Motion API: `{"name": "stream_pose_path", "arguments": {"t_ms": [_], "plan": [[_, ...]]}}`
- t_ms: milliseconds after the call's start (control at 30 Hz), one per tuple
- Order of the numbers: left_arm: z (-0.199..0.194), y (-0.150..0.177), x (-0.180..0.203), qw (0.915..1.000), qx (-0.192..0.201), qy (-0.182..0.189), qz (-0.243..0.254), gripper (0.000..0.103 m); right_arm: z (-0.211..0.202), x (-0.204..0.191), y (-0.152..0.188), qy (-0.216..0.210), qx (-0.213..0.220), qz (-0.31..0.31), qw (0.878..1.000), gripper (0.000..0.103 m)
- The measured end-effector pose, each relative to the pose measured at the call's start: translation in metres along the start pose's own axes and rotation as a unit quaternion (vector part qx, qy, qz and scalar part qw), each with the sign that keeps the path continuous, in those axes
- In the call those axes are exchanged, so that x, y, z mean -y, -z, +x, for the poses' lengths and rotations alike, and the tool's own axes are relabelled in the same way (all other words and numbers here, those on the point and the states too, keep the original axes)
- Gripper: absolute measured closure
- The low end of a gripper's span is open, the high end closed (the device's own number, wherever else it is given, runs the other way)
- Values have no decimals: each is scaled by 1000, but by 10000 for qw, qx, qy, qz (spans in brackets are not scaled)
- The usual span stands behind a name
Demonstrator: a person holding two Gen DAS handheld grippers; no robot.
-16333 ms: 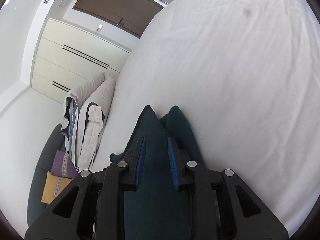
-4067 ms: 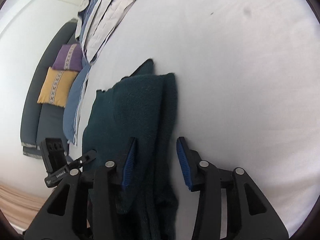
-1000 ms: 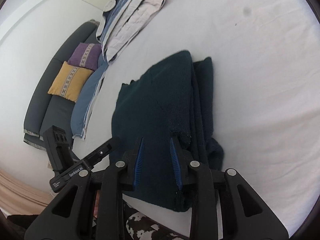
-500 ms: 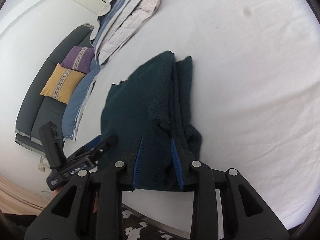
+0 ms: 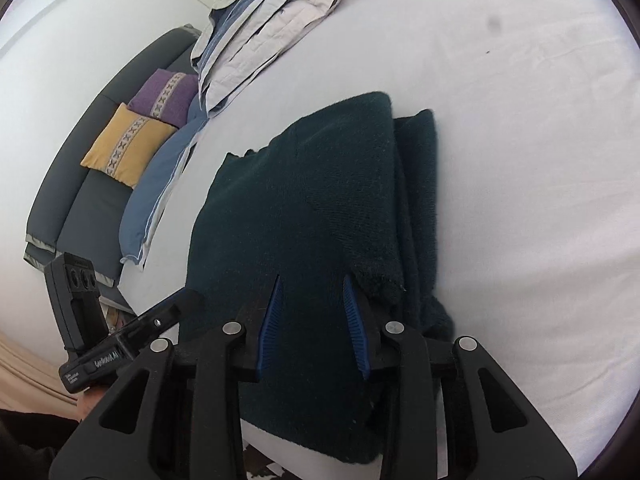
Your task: Fold small clothes
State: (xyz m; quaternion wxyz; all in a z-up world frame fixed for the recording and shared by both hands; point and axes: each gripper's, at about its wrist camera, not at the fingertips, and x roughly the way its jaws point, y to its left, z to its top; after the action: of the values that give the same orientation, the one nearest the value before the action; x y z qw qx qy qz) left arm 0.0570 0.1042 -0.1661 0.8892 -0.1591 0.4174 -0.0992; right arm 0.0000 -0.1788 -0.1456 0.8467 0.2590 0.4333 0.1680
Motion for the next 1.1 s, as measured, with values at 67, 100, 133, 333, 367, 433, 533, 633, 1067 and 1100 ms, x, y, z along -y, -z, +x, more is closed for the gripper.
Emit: {"name": "stream_pose_path", "arguments": {"t_ms": [67, 100, 133, 333, 367, 433, 533, 633, 1067, 1100], "plan": [[-7, -3, -19, 9995, 148, -122, -239, 3, -19, -3, 0, 308, 232, -161, 9991, 71], [-6, -5, -27, 9992, 131, -161, -340, 3, -26, -4, -1, 738, 350, -265, 9963, 48], [-3, -8, -34, 9989, 64, -165, -429, 3, -32, -4, -3, 1082, 491, -335, 9923, 29], [25, -23, -33, 9989, -350, 52, -313, 1, 3, 8, -12, 817, -472, -377, 9948, 29], [30, -25, -30, 9988, -401, 81, -261, 1, 14, 12, -9, 1062, -637, -353, 9917, 32], [38, -30, -26, 9986, -489, 124, -163, 1, 15, 10, -9, 961, -524, -334, 9934, 43], [49, -37, -16, 9978, -618, 251, -6, 17, 12, 7, -4, 810, -592, -164, 9948, 72], [57, -47, -1, 9964, -745, 362, 162, 38, 5, 0, 4, 828, -445, -51, 9956, 79], [58, -45, 1, 9960, -729, 377, 344, 33, 0, 28, 24, 112, -193, 756, 9969, 76], [56, -43, -3, 9963, -715, 441, 194, 32, -1, 27, 25, 116, -193, 722, 9971, 72]]}}
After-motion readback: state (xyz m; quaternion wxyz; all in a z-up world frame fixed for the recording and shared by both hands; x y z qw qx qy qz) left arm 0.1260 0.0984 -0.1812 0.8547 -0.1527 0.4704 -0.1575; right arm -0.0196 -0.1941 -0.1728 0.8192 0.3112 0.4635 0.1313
